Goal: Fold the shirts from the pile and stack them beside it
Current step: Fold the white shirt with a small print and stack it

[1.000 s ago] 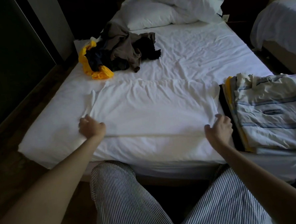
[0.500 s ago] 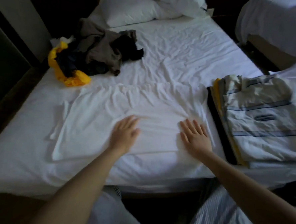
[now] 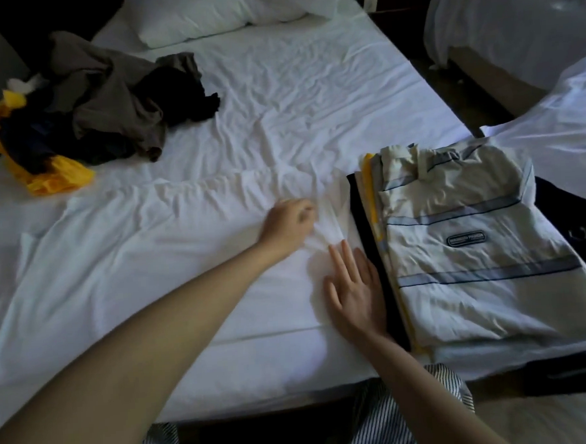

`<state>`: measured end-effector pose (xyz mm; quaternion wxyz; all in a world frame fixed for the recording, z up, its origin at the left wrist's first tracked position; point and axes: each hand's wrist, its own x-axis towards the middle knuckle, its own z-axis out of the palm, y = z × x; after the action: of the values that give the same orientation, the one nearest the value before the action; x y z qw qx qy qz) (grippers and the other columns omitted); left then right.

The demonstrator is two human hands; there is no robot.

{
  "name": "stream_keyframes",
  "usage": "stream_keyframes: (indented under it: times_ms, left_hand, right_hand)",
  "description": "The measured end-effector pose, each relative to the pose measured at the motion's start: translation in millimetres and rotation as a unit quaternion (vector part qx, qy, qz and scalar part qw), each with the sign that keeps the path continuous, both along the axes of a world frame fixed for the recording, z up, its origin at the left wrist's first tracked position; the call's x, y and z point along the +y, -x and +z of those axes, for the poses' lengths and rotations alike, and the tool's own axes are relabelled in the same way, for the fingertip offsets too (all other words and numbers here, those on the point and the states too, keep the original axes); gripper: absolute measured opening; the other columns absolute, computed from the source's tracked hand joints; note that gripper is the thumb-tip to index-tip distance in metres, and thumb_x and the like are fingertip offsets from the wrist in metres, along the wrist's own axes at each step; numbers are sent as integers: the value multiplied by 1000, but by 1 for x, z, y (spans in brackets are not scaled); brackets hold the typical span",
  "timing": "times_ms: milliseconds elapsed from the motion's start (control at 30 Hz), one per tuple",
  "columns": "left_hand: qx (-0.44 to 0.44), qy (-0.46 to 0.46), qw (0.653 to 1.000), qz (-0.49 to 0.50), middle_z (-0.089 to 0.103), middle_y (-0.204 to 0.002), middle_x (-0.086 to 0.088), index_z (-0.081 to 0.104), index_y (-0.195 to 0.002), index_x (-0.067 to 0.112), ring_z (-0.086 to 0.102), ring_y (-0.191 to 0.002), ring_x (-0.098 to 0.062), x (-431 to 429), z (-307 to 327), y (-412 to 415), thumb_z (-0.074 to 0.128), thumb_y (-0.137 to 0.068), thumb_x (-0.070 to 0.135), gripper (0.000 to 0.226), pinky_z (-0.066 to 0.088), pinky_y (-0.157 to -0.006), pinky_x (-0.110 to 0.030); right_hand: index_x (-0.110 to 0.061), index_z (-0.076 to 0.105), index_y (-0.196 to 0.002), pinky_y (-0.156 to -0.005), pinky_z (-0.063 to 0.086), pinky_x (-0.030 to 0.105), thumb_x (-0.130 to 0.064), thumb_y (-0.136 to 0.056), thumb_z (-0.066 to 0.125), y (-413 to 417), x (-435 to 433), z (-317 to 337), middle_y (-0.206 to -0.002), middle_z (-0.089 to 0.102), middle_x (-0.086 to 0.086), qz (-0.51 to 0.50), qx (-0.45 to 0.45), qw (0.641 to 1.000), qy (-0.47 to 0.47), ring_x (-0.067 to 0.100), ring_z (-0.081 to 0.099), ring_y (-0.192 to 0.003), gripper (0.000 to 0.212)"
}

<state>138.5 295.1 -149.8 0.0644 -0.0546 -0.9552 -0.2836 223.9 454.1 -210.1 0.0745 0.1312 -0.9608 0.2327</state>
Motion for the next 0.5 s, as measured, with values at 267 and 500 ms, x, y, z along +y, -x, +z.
stream_keyframes:
  times_ms: [267, 500]
  left_hand:
    - [-39, 126, 991, -9, 58, -120, -7, 64, -108, 11, 40, -121, -27, 73, -9, 34, 52, -90, 23, 25, 28, -93, -31]
    - [-91, -121, 988, 7, 61, -105, -19, 61, -102, -3, 58, -97, -27, 41, -6, 34, 49, -89, 2, 18, 41, -83, -27]
  right_hand:
    - [-13, 36, -142, -109, 20, 32, -31, -89, 37, 5, -3, -12, -146, 40, 12, 0, 40, 991, 125, 20, 30, -135, 56]
    - [-16, 35, -144, -71, 33, 34, -15, -91, 38, 58, -3, 30, -119, 51, 16, -43, -62, 971, 225, 37, 55, -92, 53]
